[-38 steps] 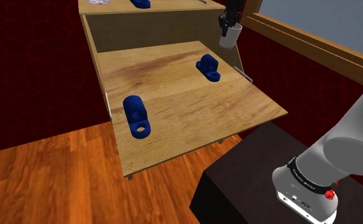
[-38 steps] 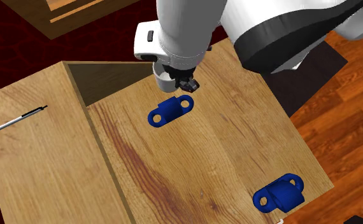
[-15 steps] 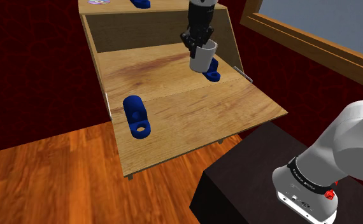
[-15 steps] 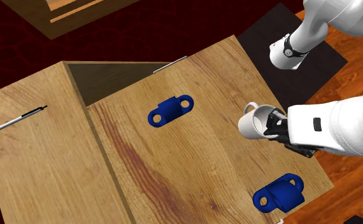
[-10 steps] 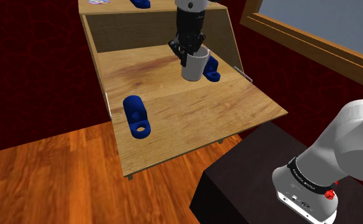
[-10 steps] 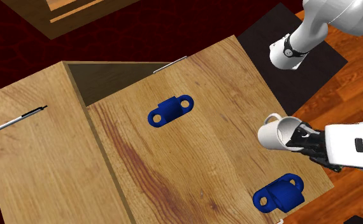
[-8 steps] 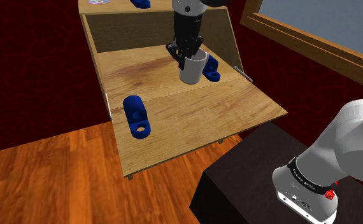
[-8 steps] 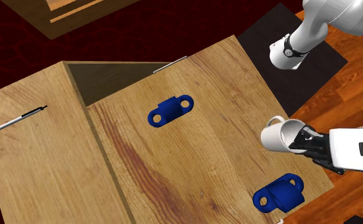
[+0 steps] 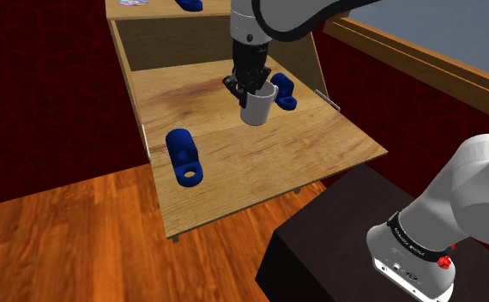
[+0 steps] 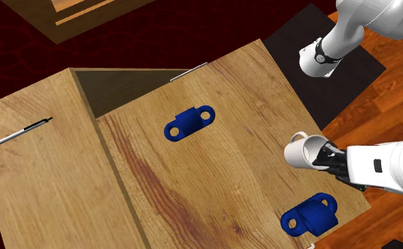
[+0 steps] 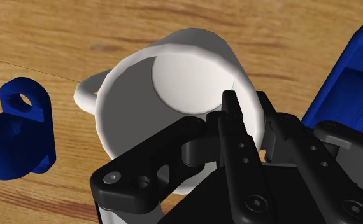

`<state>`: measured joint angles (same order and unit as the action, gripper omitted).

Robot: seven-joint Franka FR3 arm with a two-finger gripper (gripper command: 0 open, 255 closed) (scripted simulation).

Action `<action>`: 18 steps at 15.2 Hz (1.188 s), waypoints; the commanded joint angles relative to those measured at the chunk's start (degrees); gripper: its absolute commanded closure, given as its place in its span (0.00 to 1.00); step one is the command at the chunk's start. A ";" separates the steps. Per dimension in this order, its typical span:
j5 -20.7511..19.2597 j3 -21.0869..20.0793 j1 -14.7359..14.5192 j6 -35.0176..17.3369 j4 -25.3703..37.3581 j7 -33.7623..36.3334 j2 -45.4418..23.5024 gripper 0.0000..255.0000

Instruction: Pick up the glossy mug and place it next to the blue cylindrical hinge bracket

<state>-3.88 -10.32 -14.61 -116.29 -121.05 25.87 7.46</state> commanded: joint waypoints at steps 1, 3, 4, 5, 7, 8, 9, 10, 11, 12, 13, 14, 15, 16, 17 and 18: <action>-0.14 0.01 0.03 -1.58 -1.16 0.13 -0.39 1.00; -0.29 -0.03 0.04 -3.11 -2.24 0.33 -0.85 1.00; -0.37 -0.04 0.05 -3.87 -2.76 0.43 -1.09 1.00; -0.46 -0.06 0.05 -4.63 -3.27 0.53 -1.35 1.00; -0.64 -0.09 0.06 -6.15 -4.26 0.76 -1.91 1.00; -0.75 -0.10 0.07 -6.92 -4.74 0.87 -2.20 1.00; -0.85 -0.11 0.08 -7.68 -5.20 0.99 -2.51 1.00; -0.97 -0.13 0.09 -8.44 -5.65 1.12 -2.83 1.00; -1.09 -0.14 0.09 -9.20 -6.09 1.25 -3.17 1.00; -1.21 -0.15 0.10 -9.96 -6.52 1.38 -3.52 1.00; -1.34 -0.16 0.11 -10.72 -6.93 1.52 -3.88 1.00; -1.48 -0.17 0.12 -11.48 -7.33 1.66 -4.25 1.00; -1.63 -0.18 0.13 -12.24 -7.72 1.81 -4.63 1.00; -1.78 -0.19 0.14 -13.00 -8.10 1.96 -5.03 1.00; -1.94 -0.19 0.15 -13.76 -8.47 2.12 -5.44 1.00; -2.11 -0.20 0.16 -14.52 -8.82 2.28 -5.86 1.00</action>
<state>-5.83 -10.50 -14.44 -129.91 -129.33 27.94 1.93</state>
